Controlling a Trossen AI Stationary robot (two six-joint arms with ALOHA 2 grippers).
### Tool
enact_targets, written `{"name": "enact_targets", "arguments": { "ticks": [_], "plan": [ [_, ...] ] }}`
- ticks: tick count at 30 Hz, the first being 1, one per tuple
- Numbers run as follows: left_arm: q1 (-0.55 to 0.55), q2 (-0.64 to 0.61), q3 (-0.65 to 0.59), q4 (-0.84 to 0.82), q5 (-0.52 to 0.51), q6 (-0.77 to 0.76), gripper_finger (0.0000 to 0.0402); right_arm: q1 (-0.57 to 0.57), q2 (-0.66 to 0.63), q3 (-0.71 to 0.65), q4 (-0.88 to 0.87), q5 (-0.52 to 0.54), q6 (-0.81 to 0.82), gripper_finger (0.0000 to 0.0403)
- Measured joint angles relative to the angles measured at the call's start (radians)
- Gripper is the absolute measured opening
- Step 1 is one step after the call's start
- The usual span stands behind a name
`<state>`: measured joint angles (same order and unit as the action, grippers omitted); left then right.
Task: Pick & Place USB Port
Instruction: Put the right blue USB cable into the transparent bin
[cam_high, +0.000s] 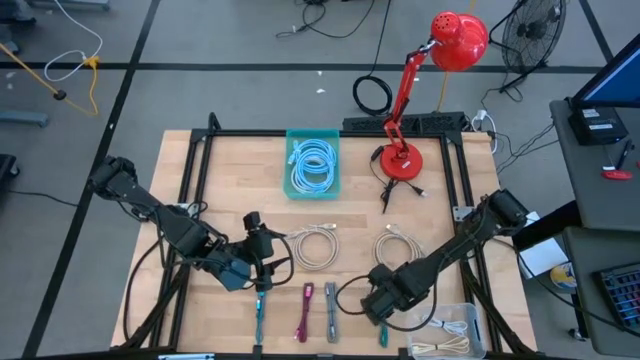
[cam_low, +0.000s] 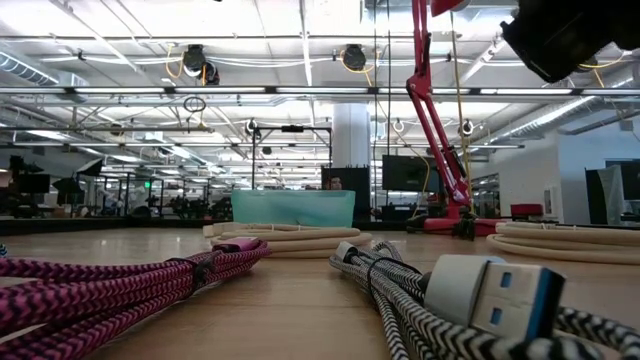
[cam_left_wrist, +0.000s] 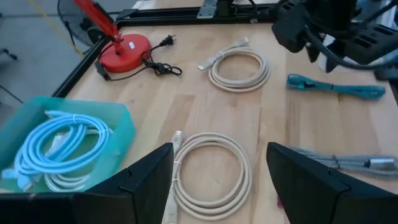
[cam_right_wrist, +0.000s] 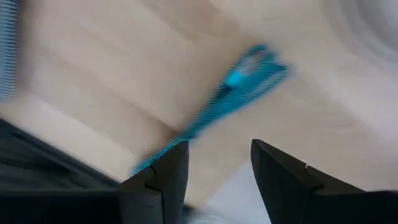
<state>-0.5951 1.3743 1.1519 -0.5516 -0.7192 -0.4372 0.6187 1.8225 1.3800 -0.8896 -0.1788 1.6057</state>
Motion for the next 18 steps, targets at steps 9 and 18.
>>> {"name": "enact_targets", "arguments": {
  "ticks": [9, 18],
  "plan": [
    [0.015, 0.000, 0.000, -0.054, 0.011, 0.095, 0.0262, 0.013, 0.002, -0.169, 0.387, -0.016, 0.250, 0.0164],
    [0.025, 0.000, 0.000, -0.112, 0.045, 0.148, 0.0262, 0.013, 0.001, -0.146, 0.459, 0.038, 0.301, 0.0164]
  ]
}}
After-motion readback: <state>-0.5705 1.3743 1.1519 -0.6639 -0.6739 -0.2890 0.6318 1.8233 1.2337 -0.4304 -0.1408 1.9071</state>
